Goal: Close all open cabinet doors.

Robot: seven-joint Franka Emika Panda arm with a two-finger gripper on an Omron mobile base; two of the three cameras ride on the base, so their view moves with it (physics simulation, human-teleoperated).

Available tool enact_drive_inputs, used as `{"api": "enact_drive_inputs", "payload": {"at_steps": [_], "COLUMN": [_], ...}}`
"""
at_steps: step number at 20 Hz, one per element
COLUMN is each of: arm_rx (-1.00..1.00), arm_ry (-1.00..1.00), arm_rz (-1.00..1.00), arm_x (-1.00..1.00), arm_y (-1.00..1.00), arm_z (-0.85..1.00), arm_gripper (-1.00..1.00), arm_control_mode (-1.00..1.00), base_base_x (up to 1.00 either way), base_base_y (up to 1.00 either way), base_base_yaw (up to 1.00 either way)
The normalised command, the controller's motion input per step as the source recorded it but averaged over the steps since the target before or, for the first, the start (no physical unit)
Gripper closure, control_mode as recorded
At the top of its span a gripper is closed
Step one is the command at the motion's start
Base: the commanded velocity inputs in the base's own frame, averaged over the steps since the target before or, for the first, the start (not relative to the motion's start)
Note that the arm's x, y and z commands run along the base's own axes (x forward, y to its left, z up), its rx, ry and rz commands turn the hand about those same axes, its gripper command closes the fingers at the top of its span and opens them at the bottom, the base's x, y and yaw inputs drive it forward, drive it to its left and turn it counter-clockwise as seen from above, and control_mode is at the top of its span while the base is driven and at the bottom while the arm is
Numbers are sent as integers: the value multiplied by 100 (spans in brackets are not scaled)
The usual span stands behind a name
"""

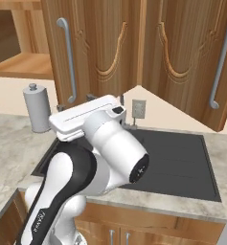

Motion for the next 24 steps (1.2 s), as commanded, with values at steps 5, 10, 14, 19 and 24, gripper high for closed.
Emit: {"api": "enact_drive_inputs", "payload": {"at_steps": [5,10,14,19,24], "arm_rx": [4,1,0,0,0], "arm_ry": [0,0,0,0,0], "arm_rz": [1,3,0,0,0], "arm_x": [27,16,33,44,41], "arm_y": [-21,-20,0,7,9], "arm_z": [-20,-30,-14,0,0], "arm_gripper": [-100,-100,-100,-100,-100], "arm_control_mode": [-100,-100,-100,-100,-100], "base_base_x": [0,0,0,0,0], "base_base_y": [0,0,0,0,0], "base_base_yaw": [0,0,0,0,0]}}
